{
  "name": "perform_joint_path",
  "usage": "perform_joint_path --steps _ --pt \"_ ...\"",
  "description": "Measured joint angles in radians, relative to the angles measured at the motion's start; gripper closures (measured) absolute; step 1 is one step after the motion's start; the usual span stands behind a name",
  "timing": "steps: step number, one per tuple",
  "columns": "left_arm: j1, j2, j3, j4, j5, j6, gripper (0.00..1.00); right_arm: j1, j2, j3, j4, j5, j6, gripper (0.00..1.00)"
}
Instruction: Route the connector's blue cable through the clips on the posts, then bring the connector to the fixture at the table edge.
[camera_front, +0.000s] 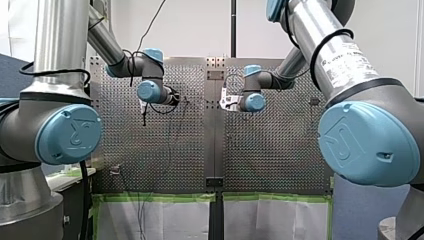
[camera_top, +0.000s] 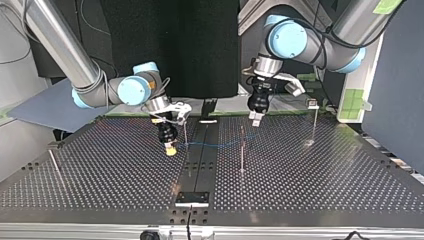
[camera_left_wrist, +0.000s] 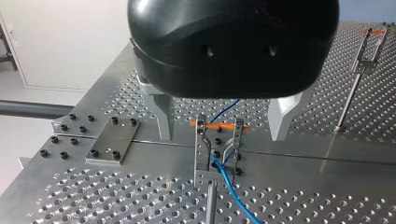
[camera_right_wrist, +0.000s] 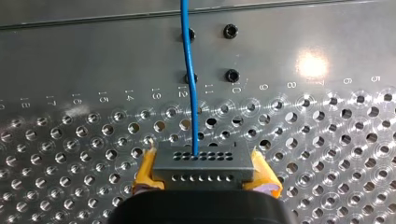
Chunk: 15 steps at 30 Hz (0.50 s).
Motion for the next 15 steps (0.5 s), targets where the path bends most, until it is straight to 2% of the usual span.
perform_joint_path --steps 5,8,15 --pt "-0.006 0.000 0.000 -0.004 0.002 0.020 0.00 0.004 0.001 0.000 0.004 0.000 0.000 1.00" --pt "-0.023 -0.001 0.002 -0.003 -0.005 0.044 0.00 0.006 0.001 0.000 0.008 0.001 0.000 1.00" --pt "-0.085 -0.002 0.043 0.024 -0.061 0.083 0.00 0.007 0.003 0.000 0.016 0.003 0.000 1.00"
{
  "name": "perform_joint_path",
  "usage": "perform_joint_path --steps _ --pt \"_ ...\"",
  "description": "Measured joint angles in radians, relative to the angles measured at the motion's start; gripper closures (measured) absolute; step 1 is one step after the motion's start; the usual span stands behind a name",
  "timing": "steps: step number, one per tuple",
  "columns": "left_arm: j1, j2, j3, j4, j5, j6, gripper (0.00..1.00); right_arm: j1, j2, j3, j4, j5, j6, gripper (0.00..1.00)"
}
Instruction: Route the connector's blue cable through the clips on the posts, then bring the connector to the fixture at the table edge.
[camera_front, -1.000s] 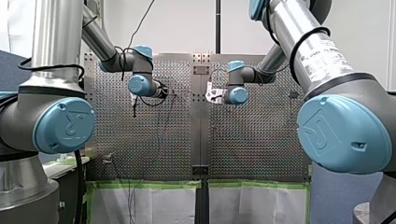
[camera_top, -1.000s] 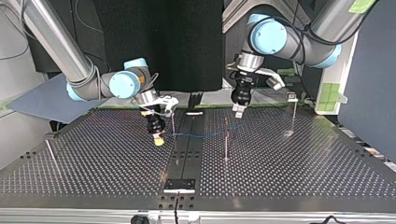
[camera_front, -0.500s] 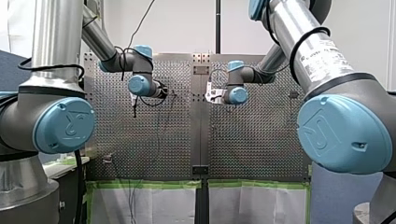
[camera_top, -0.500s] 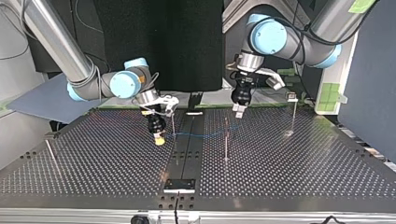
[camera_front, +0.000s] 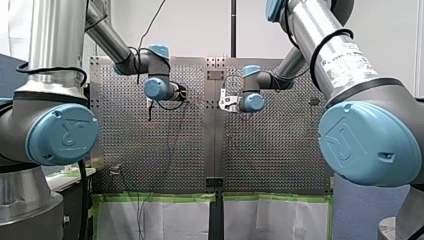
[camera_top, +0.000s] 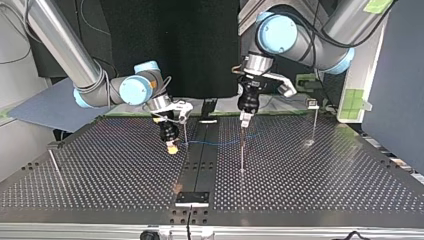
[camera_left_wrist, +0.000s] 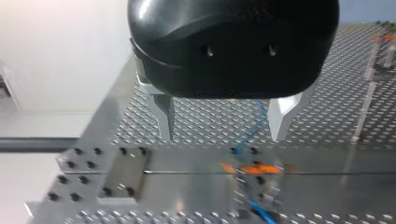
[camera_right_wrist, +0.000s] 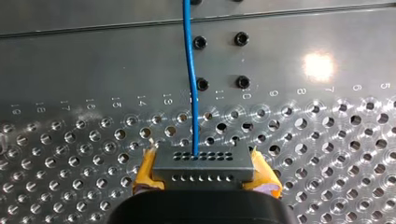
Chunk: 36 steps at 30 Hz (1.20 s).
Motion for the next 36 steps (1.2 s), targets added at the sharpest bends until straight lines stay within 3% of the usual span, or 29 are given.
perform_joint_path --steps 11,22,27,36 --pt "-0.093 -0.009 0.029 -0.008 -0.093 0.005 0.00 -0.003 0.001 0.000 0.010 0.001 0.000 1.00" --pt "-0.181 -0.086 0.104 -0.033 -0.181 0.060 0.00 -0.004 0.002 0.000 0.013 0.002 0.000 1.00" --pt "-0.199 -0.124 0.142 -0.041 -0.219 0.086 0.00 -0.004 0.002 0.000 0.012 0.002 0.000 1.00" --pt "-0.196 -0.197 0.196 -0.018 -0.285 0.110 0.00 0.000 0.002 0.000 0.010 0.002 0.000 1.00"
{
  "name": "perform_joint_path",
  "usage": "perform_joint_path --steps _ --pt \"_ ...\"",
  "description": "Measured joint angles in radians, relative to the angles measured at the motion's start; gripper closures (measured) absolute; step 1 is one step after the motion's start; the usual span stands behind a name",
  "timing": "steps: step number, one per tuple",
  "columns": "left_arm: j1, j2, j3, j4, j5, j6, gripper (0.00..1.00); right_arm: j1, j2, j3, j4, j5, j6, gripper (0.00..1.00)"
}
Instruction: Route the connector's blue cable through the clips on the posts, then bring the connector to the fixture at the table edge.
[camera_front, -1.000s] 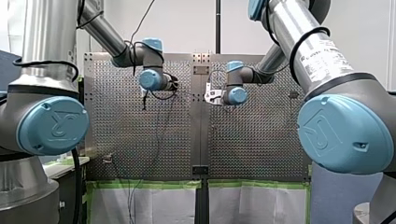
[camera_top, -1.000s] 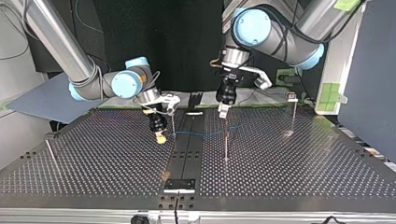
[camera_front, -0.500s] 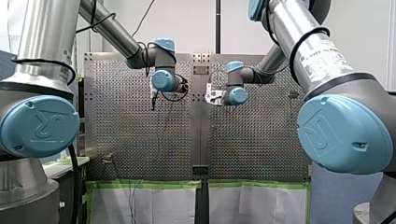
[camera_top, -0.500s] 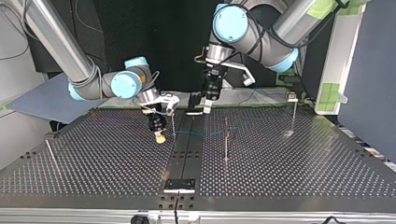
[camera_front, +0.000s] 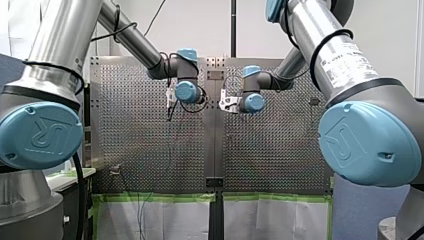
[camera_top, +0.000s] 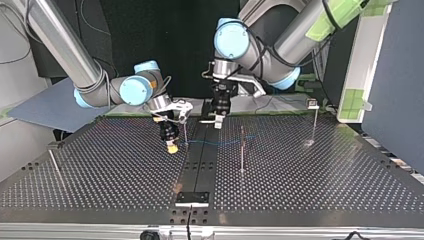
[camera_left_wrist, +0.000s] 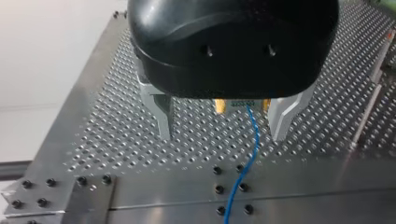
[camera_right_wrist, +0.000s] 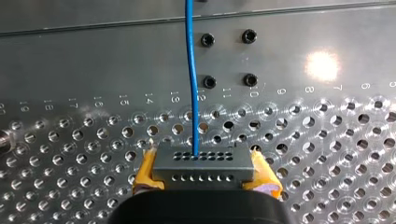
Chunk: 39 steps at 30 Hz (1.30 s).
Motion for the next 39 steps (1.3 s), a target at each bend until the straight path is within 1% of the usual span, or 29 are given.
perform_joint_path --steps 7,15,17,21,25,31,36,39 --pt "0.001 -0.016 0.008 0.021 -0.054 0.029 0.00 0.004 0.000 0.000 0.001 0.000 0.000 1.00" --pt "0.000 -0.017 0.025 0.032 -0.126 0.028 0.00 0.004 0.000 0.000 0.002 0.000 0.000 1.00" --pt "0.000 -0.017 0.030 0.032 -0.129 0.021 0.00 0.004 0.001 0.000 0.002 0.000 0.000 1.00" --pt "-0.005 -0.027 0.041 0.029 -0.115 -0.001 0.00 0.004 0.001 0.000 0.002 0.000 0.000 1.00" --pt "-0.017 -0.059 0.072 0.014 -0.115 -0.011 0.00 0.004 0.001 0.000 0.002 0.000 0.000 1.00" --pt "-0.032 -0.106 0.120 0.011 -0.120 -0.018 0.00 0.004 0.001 0.000 0.002 0.000 0.000 1.00" --pt "-0.028 -0.141 0.157 -0.005 -0.136 -0.019 0.00 0.004 0.002 0.000 0.002 0.000 0.000 1.00" --pt "-0.020 -0.148 0.177 -0.016 -0.141 -0.019 0.00 0.004 0.002 0.000 0.002 0.000 0.000 1.00"
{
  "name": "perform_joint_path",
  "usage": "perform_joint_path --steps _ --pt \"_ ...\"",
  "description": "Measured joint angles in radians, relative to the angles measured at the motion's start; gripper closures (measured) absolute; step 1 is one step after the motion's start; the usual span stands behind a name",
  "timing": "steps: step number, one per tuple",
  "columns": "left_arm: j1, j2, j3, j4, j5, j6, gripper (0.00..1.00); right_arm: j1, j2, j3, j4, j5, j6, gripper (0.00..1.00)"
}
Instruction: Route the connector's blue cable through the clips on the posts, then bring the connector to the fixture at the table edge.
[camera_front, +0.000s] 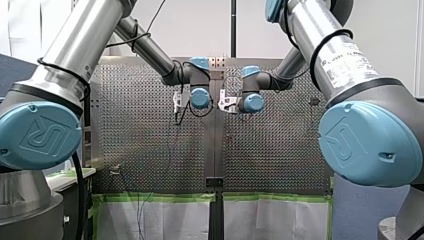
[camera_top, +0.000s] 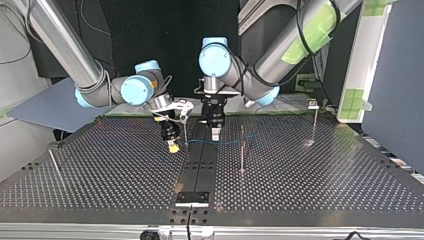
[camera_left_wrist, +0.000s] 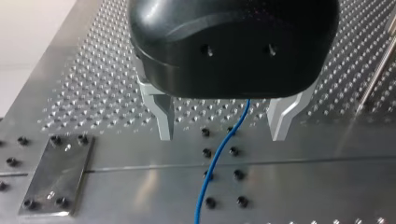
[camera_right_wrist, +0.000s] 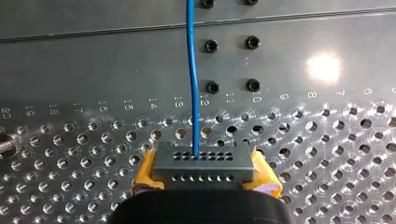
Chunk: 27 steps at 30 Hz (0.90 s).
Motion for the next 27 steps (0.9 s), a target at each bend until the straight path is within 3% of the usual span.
perform_joint_path --steps 11,27 --pt "0.019 -0.003 0.026 -0.009 -0.010 0.001 0.00 0.000 0.000 0.000 0.001 0.000 0.000 1.00" --pt "0.055 -0.006 0.045 -0.017 0.023 -0.002 0.00 0.003 0.000 0.000 0.003 0.000 0.000 1.00"
